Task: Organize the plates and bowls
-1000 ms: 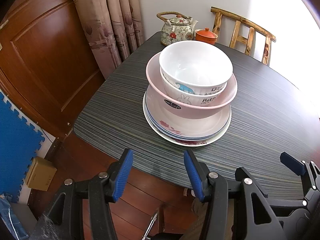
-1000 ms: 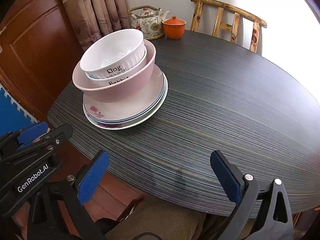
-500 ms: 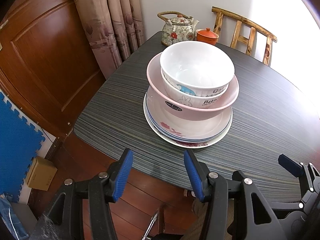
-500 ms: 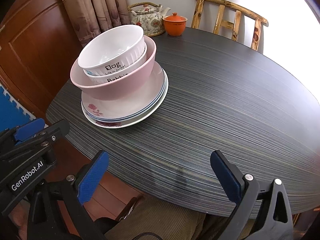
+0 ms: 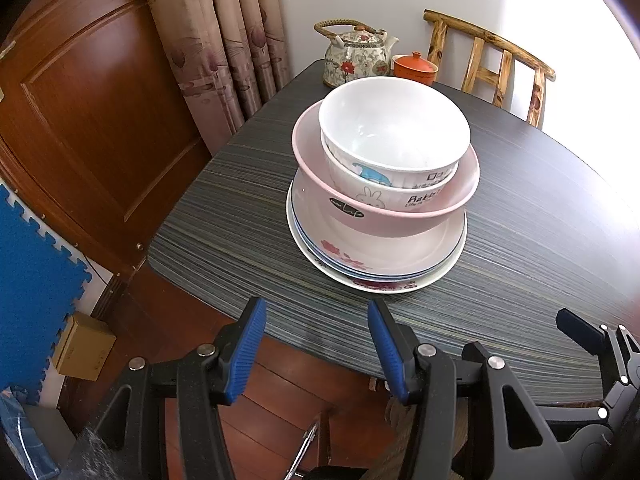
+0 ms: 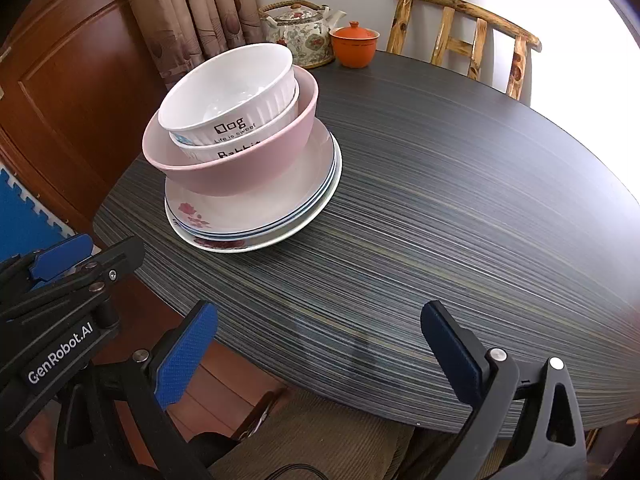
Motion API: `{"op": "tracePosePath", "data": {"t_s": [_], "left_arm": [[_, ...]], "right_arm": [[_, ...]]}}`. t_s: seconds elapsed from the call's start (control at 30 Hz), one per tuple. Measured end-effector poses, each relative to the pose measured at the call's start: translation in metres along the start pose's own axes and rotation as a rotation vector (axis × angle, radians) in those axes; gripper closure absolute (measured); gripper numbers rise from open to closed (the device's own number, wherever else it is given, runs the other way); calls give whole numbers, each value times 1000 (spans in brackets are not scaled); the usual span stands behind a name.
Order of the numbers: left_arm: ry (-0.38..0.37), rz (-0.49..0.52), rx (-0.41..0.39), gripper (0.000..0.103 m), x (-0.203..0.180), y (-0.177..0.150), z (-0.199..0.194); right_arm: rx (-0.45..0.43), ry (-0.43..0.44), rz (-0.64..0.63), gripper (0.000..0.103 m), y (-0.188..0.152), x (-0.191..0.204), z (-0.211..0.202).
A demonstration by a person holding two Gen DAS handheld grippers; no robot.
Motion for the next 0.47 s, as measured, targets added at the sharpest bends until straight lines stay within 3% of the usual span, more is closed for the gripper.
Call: {"op": "tracePosePath", "data": {"t_s": [0.47], "left_arm": [[5,8,-13,49,-3,-1,1]], "right_arm": [[6,1,-1,2,-1,1,0]]}}
Point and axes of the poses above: each gripper's, at about its wrist camera, not at the fingertips, and z roughly the way its jaws point, x to its left, y to its top, the point moved 7 cm from there along z, roughly the way its jaws point, and after that the axes turned 10 degrees about -z, right-handed, at the moved point
